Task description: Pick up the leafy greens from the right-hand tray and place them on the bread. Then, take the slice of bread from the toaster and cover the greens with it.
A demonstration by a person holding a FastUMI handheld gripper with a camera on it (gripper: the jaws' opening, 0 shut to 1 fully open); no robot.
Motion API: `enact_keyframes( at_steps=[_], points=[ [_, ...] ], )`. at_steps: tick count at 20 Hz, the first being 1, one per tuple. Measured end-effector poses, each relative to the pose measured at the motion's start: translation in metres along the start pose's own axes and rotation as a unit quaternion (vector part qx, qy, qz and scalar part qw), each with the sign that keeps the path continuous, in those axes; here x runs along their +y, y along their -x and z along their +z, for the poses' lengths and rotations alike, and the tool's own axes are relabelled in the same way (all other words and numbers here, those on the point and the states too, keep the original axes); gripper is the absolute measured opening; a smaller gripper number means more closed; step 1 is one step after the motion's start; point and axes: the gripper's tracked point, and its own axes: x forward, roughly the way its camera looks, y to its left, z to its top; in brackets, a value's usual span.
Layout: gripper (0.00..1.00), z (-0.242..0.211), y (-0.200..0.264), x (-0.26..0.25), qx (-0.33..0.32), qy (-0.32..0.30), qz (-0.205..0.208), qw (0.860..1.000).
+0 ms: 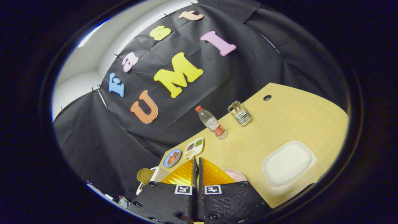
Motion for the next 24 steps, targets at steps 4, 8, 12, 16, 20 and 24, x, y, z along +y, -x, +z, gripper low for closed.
enact_keyframes(
  at_steps=[4, 8, 12, 16, 20, 24],
  points=[
    [0.0, -0.047, -0.027, 0.043, 0.031, -0.008, 0.042, 0.999],
    [0.0, -0.08, -0.049, 0.049, 0.049, -0.04, 0.064, 0.996],
    [0.0, -0.095, -0.061, 0.015, 0.053, -0.057, 0.037, 0.996],
    [0.0, -0.092, -0.06, -0.026, 0.034, -0.016, -0.012, 0.999],
    [0.01, -0.093, -0.062, -0.061, 0.022, 0.021, -0.058, 0.998],
    [0.13, -0.096, -0.057, -0.079, 0.012, 0.069, -0.091, 0.993]
  ],
)
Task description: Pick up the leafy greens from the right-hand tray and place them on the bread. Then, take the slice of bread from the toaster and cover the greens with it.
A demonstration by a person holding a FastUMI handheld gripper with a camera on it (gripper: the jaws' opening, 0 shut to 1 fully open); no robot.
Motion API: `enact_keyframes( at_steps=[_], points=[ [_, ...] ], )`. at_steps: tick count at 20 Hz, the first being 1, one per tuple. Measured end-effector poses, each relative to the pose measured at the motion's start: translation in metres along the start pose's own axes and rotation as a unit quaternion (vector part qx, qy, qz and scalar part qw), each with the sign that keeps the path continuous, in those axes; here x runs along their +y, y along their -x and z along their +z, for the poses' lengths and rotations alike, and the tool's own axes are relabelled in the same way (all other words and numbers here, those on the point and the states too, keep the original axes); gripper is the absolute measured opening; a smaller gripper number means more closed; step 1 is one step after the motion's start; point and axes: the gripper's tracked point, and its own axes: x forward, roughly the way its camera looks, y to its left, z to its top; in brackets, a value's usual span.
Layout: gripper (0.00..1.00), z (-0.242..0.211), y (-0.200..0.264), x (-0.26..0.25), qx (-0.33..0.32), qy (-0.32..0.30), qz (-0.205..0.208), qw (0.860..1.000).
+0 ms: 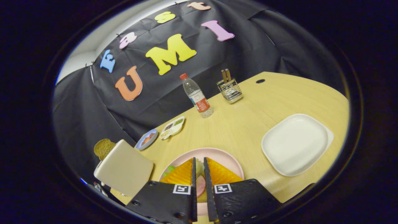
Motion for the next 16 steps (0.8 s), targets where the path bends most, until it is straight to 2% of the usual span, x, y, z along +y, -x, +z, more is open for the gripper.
enact_keyframes(
  at_steps=[1, 2, 6, 7, 11, 16],
  points=[
    [0.18, -0.002, 0.002, -0.005, -0.003, 0.01, -0.009, 1.0],
    [0.3, -0.001, 0.003, -0.008, -0.009, 0.019, -0.019, 1.0],
    [0.9, 0.018, 0.024, -0.015, -0.062, 0.071, -0.052, 0.994],
    [0.94, 0.025, 0.032, -0.016, -0.079, 0.088, -0.065, 0.991],
    [0.96, 0.065, 0.071, 0.013, -0.152, 0.134, -0.087, 0.975],
    [0.96, 0.086, 0.092, 0.09, -0.184, 0.17, -0.08, 0.965]
  ],
)
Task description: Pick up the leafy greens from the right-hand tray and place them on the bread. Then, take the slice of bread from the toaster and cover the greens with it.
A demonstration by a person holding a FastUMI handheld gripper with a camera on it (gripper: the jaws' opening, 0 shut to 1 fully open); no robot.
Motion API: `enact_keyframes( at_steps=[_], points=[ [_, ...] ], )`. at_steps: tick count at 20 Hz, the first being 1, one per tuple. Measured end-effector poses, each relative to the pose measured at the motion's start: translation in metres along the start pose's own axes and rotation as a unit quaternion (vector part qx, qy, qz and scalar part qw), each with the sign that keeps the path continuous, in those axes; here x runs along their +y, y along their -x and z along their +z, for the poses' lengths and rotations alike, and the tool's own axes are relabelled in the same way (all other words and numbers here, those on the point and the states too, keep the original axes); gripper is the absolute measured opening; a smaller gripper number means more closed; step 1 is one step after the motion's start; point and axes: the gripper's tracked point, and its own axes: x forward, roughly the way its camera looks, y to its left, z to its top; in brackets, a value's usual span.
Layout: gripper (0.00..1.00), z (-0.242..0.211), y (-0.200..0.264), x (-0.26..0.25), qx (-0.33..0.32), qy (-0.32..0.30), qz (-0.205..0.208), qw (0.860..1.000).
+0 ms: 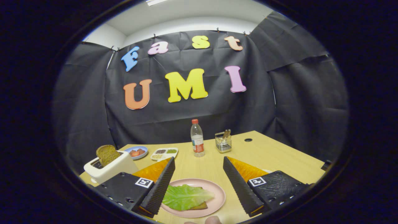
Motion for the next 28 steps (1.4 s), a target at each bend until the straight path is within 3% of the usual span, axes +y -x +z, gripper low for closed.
enact_keyframes(
  at_steps=[7, 12, 20, 26, 28],
  points=[
    [0.95, 0.023, 0.003, 0.153, -0.006, -0.009, 0.082, 0.997],
    [0.96, 0.004, -0.007, 0.232, 0.016, 0.019, 0.101, 0.995],
    [0.95, -0.038, -0.033, 0.276, 0.056, 0.062, 0.08, 0.993],
    [0.72, -0.066, -0.049, 0.285, 0.107, 0.049, 0.088, 0.989],
    [0.55, -0.07, -0.054, 0.281, 0.118, 0.047, 0.081, 0.989]
  ],
)
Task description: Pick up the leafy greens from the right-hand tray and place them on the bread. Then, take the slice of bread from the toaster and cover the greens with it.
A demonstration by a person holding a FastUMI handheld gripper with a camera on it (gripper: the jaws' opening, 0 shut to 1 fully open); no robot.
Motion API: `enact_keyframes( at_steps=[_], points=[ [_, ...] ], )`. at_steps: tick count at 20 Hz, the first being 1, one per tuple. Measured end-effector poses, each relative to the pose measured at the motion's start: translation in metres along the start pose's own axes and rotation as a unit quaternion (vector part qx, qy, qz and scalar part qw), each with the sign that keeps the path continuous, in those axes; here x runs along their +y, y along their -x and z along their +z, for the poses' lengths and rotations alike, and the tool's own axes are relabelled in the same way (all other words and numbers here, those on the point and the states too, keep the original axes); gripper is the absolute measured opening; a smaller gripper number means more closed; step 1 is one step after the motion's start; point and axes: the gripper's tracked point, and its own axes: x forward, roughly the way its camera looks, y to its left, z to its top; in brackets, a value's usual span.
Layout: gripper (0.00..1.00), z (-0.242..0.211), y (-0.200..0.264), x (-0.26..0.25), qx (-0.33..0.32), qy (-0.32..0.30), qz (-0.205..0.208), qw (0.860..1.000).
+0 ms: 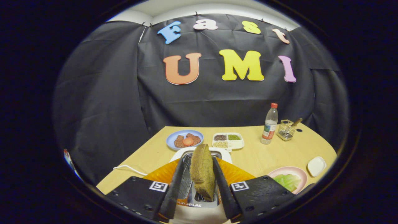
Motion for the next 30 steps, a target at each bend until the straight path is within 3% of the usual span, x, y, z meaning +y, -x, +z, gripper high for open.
enact_keyframes(
  at_steps=[6, 9, 14, 19, 23, 30],
  points=[
    [0.12, 0.005, 0.0, -0.007, 0.013, -0.015, -0.003, 1.0],
    [0.12, 0.02, 0.006, -0.004, -0.003, -0.037, 0.028, 0.999],
    [0.12, 0.088, 0.056, -0.021, -0.079, -0.077, 0.066, 0.992],
    [0.12, 0.116, 0.099, -0.051, -0.123, -0.113, 0.106, 0.98],
    [0.12, 0.102, 0.11, -0.114, -0.134, -0.128, 0.07, 0.98],
    [0.12, 0.019, 0.08, -0.199, -0.087, -0.177, 0.01, 0.98]
  ],
)
